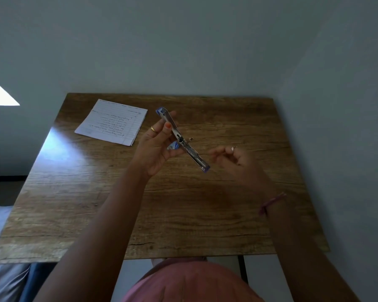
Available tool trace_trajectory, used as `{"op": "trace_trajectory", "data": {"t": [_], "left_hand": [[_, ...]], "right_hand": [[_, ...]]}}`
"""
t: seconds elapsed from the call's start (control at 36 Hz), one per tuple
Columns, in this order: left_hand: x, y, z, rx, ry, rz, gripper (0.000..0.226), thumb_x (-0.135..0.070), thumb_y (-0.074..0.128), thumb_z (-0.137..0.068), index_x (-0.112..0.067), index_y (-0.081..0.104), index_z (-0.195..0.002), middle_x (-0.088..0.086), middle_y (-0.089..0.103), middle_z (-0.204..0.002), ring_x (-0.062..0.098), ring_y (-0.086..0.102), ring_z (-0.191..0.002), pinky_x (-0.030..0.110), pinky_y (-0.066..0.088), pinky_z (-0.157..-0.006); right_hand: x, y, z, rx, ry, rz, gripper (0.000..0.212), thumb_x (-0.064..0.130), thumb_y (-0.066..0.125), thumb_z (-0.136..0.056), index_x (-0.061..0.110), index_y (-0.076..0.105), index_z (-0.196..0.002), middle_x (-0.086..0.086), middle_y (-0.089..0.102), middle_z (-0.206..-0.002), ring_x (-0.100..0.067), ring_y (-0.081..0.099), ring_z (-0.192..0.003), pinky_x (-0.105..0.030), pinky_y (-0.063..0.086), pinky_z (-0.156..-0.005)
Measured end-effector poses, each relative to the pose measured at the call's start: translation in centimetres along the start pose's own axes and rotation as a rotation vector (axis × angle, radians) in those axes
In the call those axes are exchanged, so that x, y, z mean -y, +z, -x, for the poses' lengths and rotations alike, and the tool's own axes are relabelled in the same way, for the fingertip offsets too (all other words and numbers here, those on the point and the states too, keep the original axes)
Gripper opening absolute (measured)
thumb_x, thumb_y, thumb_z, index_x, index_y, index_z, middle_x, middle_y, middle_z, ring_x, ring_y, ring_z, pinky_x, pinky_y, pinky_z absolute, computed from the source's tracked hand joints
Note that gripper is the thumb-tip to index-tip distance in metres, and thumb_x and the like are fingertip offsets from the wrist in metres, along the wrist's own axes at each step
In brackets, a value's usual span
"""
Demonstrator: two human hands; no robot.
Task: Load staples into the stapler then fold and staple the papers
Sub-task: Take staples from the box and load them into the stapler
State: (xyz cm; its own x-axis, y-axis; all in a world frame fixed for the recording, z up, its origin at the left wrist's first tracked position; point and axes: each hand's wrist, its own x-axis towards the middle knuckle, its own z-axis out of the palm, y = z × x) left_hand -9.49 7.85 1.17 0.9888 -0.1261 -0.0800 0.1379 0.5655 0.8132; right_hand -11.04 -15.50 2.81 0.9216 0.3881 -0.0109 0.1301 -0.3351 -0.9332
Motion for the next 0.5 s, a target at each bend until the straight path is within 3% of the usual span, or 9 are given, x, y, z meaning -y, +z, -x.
{"op": "trace_trajectory", "data": {"t": [0.08, 0.17, 0.22, 0.42, 0.5], "left_hand": [[0.2, 0.4, 0.0, 0.018, -0.022, -0.035, 0.031, -0.023, 0.057, -0.091, -0.025, 0.066, -0.121, 0.001, 0.054, -0.09, 0.019, 0.061, -0.088, 0.043, 0.058, -0.071], [0.4, 0.8, 0.1, 0.053, -0.044, -0.067, 0.034, -0.021, 0.056, -0.091, -0.022, 0.063, -0.125, 0.004, 0.054, -0.093, 0.024, 0.058, -0.095, 0.044, 0.057, -0.075], [0.4, 0.9, 0.1, 0.059, -0.06, -0.087, 0.035, -0.02, 0.056, -0.091, -0.02, 0.062, -0.126, 0.006, 0.054, -0.096, 0.029, 0.054, -0.102, 0.046, 0.056, -0.076], [0.1, 0.6, 0.3, 0.063, -0.062, -0.108, 0.034, -0.02, 0.057, -0.091, -0.02, 0.063, -0.124, 0.005, 0.055, -0.092, 0.019, 0.058, -0.09, 0.046, 0.056, -0.077], [-0.1, 0.4, 0.5, 0.047, -0.041, -0.072, 0.032, -0.019, 0.056, -0.091, -0.023, 0.065, -0.121, 0.005, 0.054, -0.092, 0.023, 0.055, -0.094, 0.044, 0.057, -0.074]], "right_hand": [[1.2, 0.8, -1.4, -0.054, 0.185, -0.151, 0.014, 0.041, 0.064, -0.086, 0.036, 0.063, -0.1, 0.011, 0.07, -0.105, -0.003, 0.068, -0.092, -0.024, 0.053, -0.077], [2.4, 1.5, -2.8, 0.051, 0.367, -0.211, 0.05, 0.067, 0.062, -0.068, 0.032, 0.06, -0.104, 0.007, 0.072, -0.104, -0.011, 0.072, -0.086, -0.036, 0.054, -0.082], [2.8, 1.9, -3.2, 0.098, 0.422, -0.202, 0.056, 0.071, 0.061, -0.069, 0.03, 0.06, -0.107, 0.005, 0.072, -0.104, -0.015, 0.071, -0.089, -0.039, 0.056, -0.082], [2.1, 2.2, -2.9, 0.143, 0.488, -0.274, 0.031, 0.031, 0.069, -0.085, 0.022, 0.062, -0.114, -0.002, 0.072, -0.103, -0.016, 0.07, -0.088, -0.032, 0.057, -0.071], [1.4, 2.4, -2.5, 0.18, 0.527, -0.386, 0.031, 0.016, 0.067, -0.086, 0.02, 0.061, -0.116, -0.004, 0.074, -0.1, -0.014, 0.071, -0.084, -0.029, 0.055, -0.068]]}}
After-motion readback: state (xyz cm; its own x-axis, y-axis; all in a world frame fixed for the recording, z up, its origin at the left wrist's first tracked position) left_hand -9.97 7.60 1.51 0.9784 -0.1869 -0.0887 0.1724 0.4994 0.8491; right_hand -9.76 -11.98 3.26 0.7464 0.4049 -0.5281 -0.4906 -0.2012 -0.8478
